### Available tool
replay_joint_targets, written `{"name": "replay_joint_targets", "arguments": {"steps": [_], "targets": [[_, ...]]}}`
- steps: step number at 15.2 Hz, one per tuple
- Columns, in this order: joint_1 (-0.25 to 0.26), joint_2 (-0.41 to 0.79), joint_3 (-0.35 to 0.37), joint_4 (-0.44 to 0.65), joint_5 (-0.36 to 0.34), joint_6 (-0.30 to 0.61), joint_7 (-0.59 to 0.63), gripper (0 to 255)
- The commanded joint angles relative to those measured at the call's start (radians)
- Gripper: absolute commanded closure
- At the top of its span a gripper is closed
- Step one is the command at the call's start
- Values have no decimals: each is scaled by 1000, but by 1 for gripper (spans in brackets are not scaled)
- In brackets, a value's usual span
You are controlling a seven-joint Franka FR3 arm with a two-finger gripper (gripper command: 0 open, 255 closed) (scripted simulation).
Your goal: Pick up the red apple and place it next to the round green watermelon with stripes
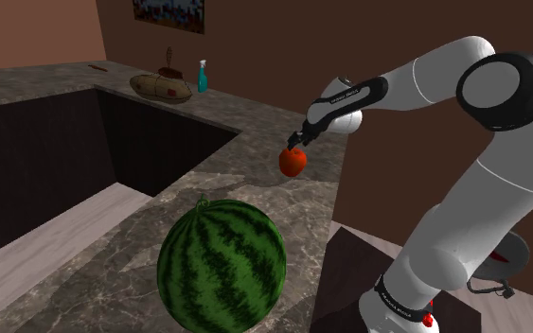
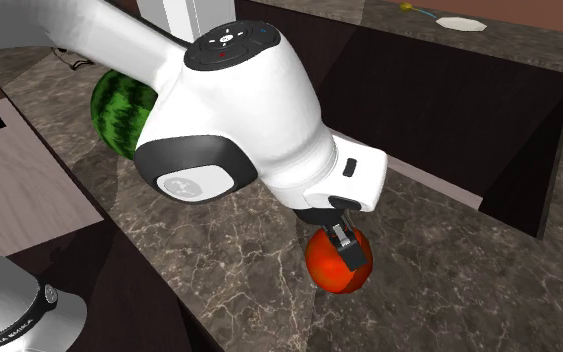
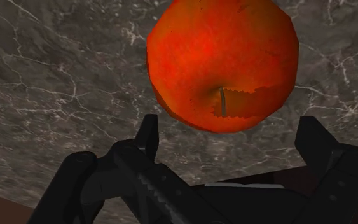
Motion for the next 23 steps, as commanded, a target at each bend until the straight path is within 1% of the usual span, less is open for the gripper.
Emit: {"name": "replay_joint_targets", "arguments": {"steps": [1, 7, 8, 17, 23], "targets": [[1, 9, -1, 3, 8, 5, -6, 0], [1, 8, -1, 3, 7, 5, -5, 0], [1, 8, -1, 3, 7, 5, -5, 255], [1, 9, -1, 3, 8, 5, -6, 255], [-7, -41, 6, 39, -43, -76, 36, 255]]}}
